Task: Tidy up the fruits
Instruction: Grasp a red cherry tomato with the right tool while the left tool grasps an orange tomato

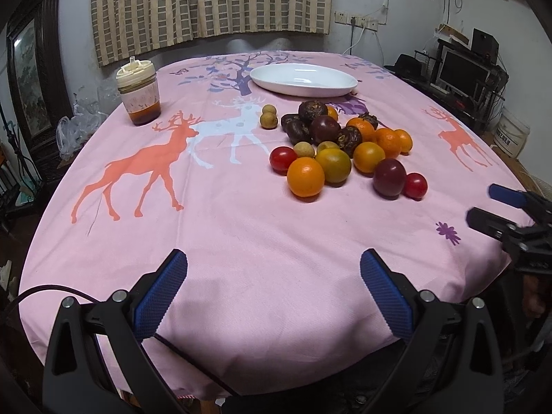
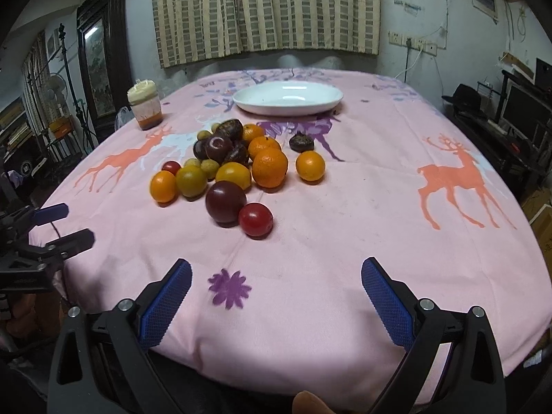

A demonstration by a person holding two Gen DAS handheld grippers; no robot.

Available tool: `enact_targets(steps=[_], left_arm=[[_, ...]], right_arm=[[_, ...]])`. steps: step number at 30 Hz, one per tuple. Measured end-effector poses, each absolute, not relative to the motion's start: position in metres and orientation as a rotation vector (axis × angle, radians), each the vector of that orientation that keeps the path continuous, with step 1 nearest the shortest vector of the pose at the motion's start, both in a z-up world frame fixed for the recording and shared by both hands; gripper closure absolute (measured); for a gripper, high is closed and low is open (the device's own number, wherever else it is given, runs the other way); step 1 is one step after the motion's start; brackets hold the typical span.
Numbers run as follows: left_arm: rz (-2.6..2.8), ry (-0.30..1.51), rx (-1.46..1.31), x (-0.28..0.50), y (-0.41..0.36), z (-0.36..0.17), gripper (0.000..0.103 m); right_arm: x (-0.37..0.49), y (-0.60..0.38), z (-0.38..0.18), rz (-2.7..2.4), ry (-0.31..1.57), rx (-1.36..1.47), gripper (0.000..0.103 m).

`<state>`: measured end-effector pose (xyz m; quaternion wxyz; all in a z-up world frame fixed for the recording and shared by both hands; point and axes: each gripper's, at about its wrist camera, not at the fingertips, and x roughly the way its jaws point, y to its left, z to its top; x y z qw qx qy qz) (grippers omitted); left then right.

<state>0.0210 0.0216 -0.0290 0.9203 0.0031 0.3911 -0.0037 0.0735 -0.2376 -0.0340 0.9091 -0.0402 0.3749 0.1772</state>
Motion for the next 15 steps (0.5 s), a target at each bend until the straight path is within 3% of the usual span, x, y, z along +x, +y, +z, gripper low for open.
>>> enact_targets(steps=[4, 10, 12, 15], left_arm=[[-0.024, 0.796, 0.011, 0.028, 0.027, -0.032, 0.005], [-0.092, 0.804, 0.013, 0.047, 0.032, -0.034, 0.005], [-0.123, 0.811, 0.03, 0.058, 0.028, -0.034, 0.017], [-0.153, 0.826, 0.051, 0.075, 0.021, -0.036, 0.029]], right_arm=[[0.107, -0.228, -0.052, 0.404, 0.849, -0.072, 0.039], [0.135, -0.212, -0.061, 0.466, 0.881, -0.142, 0.048], [0.14, -0.208, -0.062, 0.499, 0.881, -0.157, 0.051], [0.145, -0.205, -0.063, 0.528, 0.885, -0.166, 0.063]])
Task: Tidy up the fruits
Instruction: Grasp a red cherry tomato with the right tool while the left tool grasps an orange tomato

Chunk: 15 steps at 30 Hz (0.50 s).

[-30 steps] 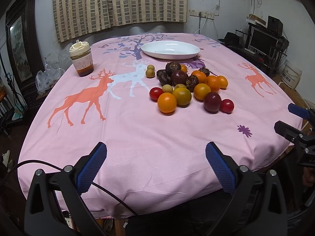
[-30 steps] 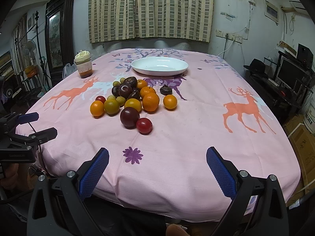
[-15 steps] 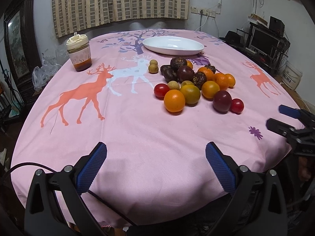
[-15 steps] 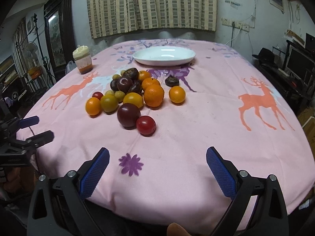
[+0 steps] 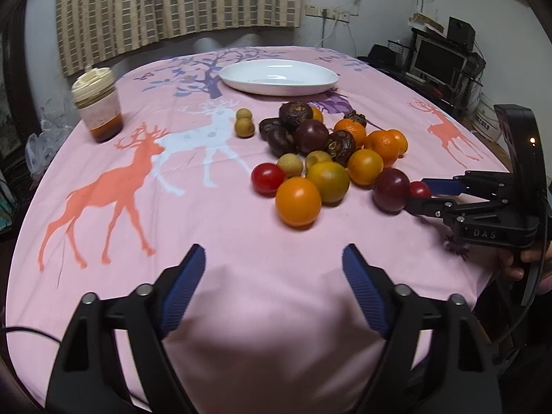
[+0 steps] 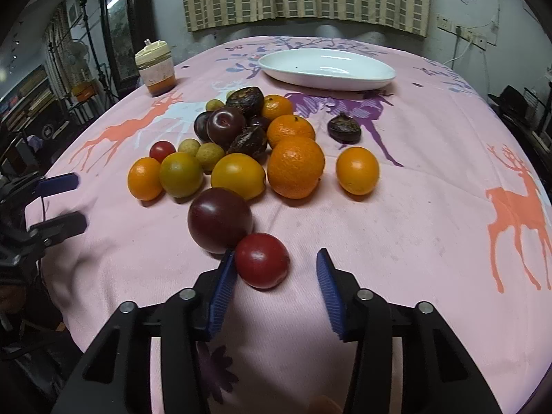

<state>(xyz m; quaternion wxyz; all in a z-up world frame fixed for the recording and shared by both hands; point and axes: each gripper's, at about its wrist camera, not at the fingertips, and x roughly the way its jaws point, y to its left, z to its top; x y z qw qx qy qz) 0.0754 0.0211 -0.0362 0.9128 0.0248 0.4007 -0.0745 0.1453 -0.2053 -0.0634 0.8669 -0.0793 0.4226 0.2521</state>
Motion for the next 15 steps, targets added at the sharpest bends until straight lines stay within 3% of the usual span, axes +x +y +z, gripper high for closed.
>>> enact_targets(steps=[1, 2, 10, 12, 15], left_arm=[[-0.158, 0.827, 0.056, 0.081, 0.019, -0.037, 0.03], [-0.167, 0.83, 0.06, 0.086, 0.017, -0.037, 0.031], [-0.238, 0.885, 0.075, 0.122, 0.0, -0.048, 0.043], [-0.239, 0.901, 0.072, 0.127, 0.001, -0.05, 0.054], [-0.244, 0.923, 0.066, 0.134, 0.001, -0.054, 0.059]], right_arm=[[0.146, -0.206, -0.063, 0.544, 0.884, -0.163, 0.072], [0.145, -0.206, -0.062, 0.567, 0.881, -0.154, 0.074], [0.137, -0.22, -0.056, 0.569, 0.875, -0.09, 0.074], [0.136, -0.224, -0.054, 0.568, 0.87, -0.078, 0.074], [0.136, -0.23, -0.052, 0.566, 0.869, -0.063, 0.074]])
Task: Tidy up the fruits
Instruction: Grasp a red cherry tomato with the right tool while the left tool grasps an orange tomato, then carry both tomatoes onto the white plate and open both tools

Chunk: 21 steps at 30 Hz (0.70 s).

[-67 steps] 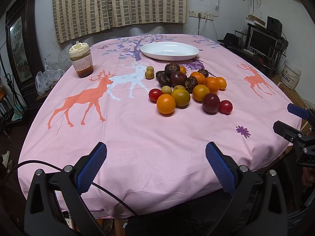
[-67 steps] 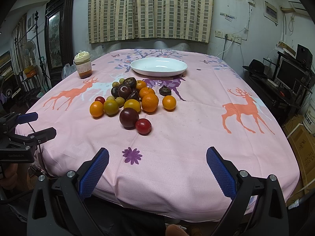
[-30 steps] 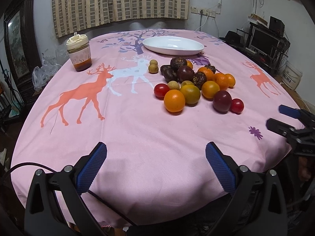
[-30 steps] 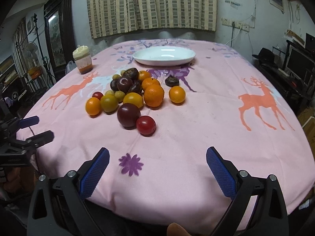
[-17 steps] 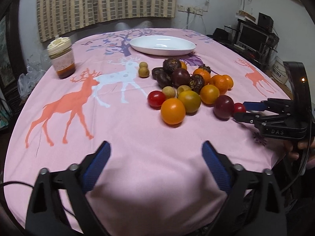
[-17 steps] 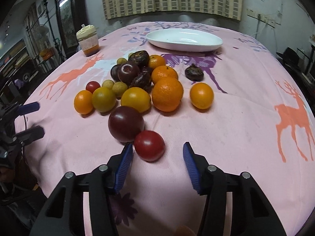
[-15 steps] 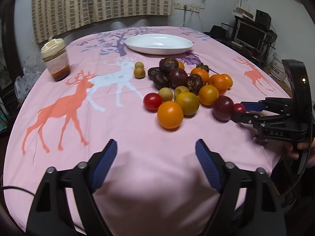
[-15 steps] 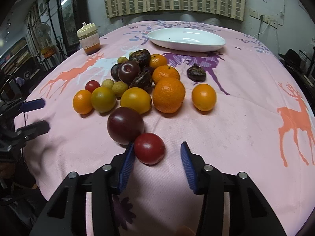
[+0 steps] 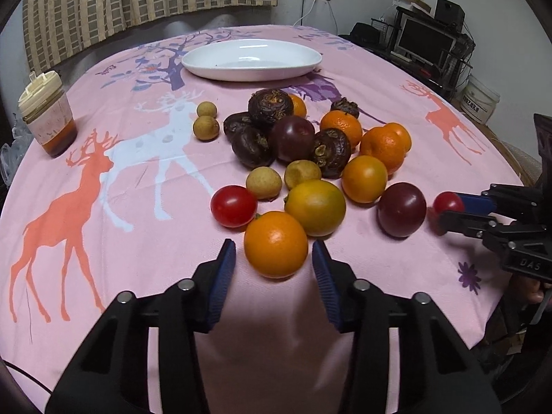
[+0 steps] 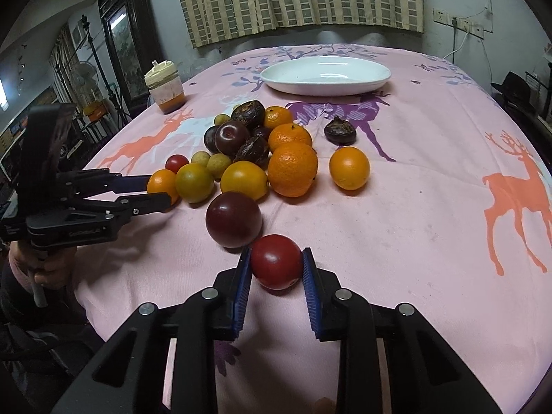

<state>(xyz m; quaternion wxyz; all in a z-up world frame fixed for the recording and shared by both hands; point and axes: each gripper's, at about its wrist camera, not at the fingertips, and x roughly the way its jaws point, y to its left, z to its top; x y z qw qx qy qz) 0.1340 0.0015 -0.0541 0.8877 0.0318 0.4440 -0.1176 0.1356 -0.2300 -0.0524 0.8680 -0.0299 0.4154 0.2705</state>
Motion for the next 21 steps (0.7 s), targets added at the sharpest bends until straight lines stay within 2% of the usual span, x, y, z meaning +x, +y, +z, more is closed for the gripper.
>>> enact_targets(steps=[2, 3, 8, 11, 16, 21], left_arm=[[-0.253, 0.932, 0.066, 0.136, 0.001, -0.056, 0.06], [-0.258, 0.939, 0.067, 0.137, 0.0, -0.057, 0.065], [-0.309, 0.976, 0.052, 0.138, 0.008, -0.051, 0.066], [-0.355, 0.967, 0.018, 0.152, 0.021, -0.026, 0.066], [-0.366, 0.868, 0.004, 0.239, 0.025, 0.028, 0.066], [-0.322, 0.875, 0.012, 0.357, 0.008, 0.031, 0.065]], right_arm=[[0.137, -0.233, -0.05, 0.562, 0.867, -0.055, 0.074], [0.138, -0.235, -0.049, 0.565, 0.869, -0.046, 0.074], [0.153, -0.241, -0.025, 0.607, 0.846, 0.01, 0.074], [0.188, -0.242, 0.003, 0.614, 0.792, 0.05, 0.074], [0.285, -0.219, 0.023, 0.526, 0.741, 0.041, 0.074], [0.39, -0.188, 0.001, 0.448, 0.805, 0.022, 0.073]])
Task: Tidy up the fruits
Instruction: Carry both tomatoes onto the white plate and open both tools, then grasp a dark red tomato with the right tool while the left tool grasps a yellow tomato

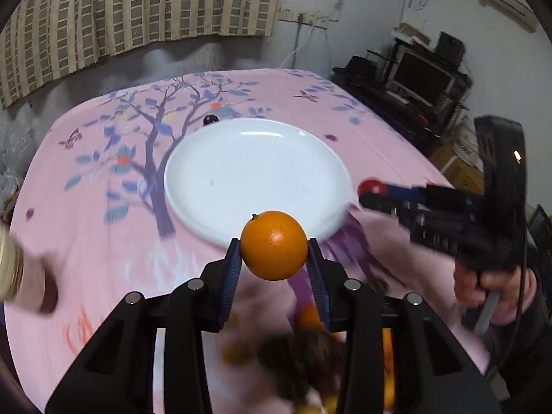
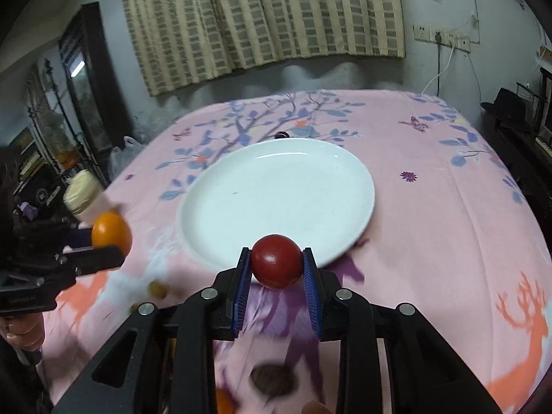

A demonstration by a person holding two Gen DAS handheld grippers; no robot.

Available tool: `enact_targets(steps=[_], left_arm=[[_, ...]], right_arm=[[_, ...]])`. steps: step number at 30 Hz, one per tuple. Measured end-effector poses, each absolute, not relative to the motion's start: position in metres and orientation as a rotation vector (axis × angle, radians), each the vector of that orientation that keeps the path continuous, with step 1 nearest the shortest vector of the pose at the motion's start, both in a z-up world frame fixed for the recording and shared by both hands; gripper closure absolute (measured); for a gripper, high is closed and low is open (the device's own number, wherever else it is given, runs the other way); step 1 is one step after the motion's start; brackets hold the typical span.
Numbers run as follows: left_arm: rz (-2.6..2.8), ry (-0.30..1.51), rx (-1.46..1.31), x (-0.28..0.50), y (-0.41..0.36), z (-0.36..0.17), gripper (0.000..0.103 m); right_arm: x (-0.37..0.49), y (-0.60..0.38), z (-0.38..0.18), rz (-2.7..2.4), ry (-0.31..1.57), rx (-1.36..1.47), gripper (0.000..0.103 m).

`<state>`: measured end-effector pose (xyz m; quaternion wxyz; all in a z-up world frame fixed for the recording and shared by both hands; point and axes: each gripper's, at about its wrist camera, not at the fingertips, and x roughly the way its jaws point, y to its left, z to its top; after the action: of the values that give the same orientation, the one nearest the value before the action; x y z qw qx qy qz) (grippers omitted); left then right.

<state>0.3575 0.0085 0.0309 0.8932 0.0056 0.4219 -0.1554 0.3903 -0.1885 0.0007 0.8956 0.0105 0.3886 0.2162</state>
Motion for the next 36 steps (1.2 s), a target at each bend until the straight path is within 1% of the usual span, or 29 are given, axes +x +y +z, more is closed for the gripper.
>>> enact_targets(steps=[2, 5, 6, 7, 8, 9, 11, 13, 14, 15, 18, 22, 26, 29, 32, 33, 34, 36], left_arm=[[-0.312, 0.923, 0.001, 0.398, 0.003, 0.017, 0.065], [-0.276, 0.976, -0.002, 0.437, -0.003, -0.005, 0.065], [-0.264, 0.988, -0.004, 0.443, -0.003, -0.012, 0.065], [-0.245, 1.01, -0.012, 0.448, -0.003, -0.016, 0.065], [-0.218, 1.032, -0.027, 0.448, 0.0, -0.018, 0.053], [-0.204, 1.031, -0.048, 0.444, 0.003, -0.016, 0.033], [-0.212, 0.947, -0.066, 0.422, 0.013, 0.001, 0.018], [-0.22, 0.88, -0.038, 0.389, 0.02, 0.018, 0.016], [-0.225, 0.857, -0.024, 0.369, 0.023, 0.026, 0.014], [-0.23, 0.842, -0.021, 0.352, 0.025, 0.031, 0.009], [-0.225, 0.802, -0.004, 0.292, 0.034, 0.036, 0.008], [-0.232, 0.773, 0.001, 0.217, 0.043, 0.025, 0.008], [-0.249, 0.77, 0.005, 0.167, 0.045, 0.007, 0.008], [-0.269, 0.768, 0.008, 0.14, 0.043, -0.001, 0.008], [-0.251, 0.759, 0.01, 0.122, 0.04, -0.005, 0.008], [-0.251, 0.759, 0.011, 0.118, 0.039, -0.006, 0.008], [-0.249, 0.761, 0.012, 0.116, 0.039, -0.007, 0.008], [-0.252, 0.765, 0.017, 0.111, 0.036, -0.009, 0.008]], right_arm=[[0.413, -0.182, -0.01, 0.436, 0.831, 0.016, 0.073], [0.432, -0.17, -0.025, 0.442, 0.848, -0.014, 0.072], [0.435, -0.168, -0.029, 0.452, 0.856, -0.014, 0.066], [0.436, -0.166, -0.031, 0.463, 0.862, -0.015, 0.038], [0.434, -0.166, -0.031, 0.456, 0.872, -0.015, 0.028], [0.428, -0.168, -0.028, 0.447, 0.866, -0.005, 0.027], [0.409, -0.173, -0.018, 0.456, 0.84, 0.006, 0.027], [0.373, -0.18, 0.0, 0.487, 0.794, -0.008, 0.027], [0.352, -0.185, 0.008, 0.502, 0.769, -0.014, 0.027], [0.336, -0.189, 0.013, 0.516, 0.754, -0.017, 0.027], [0.273, -0.202, 0.019, 0.565, 0.737, -0.005, 0.027], [0.202, -0.21, 0.002, 0.619, 0.768, 0.01, 0.027], [0.157, -0.196, -0.023, 0.624, 0.813, -0.043, 0.027], [0.147, -0.186, -0.036, 0.616, 0.829, -0.068, 0.028], [0.148, -0.178, -0.05, 0.591, 0.847, -0.088, 0.034], [0.149, -0.176, -0.054, 0.576, 0.855, -0.096, 0.039], [0.15, -0.175, -0.057, 0.568, 0.859, -0.1, 0.05], [0.153, -0.174, -0.06, 0.583, 0.884, -0.093, 0.058]])
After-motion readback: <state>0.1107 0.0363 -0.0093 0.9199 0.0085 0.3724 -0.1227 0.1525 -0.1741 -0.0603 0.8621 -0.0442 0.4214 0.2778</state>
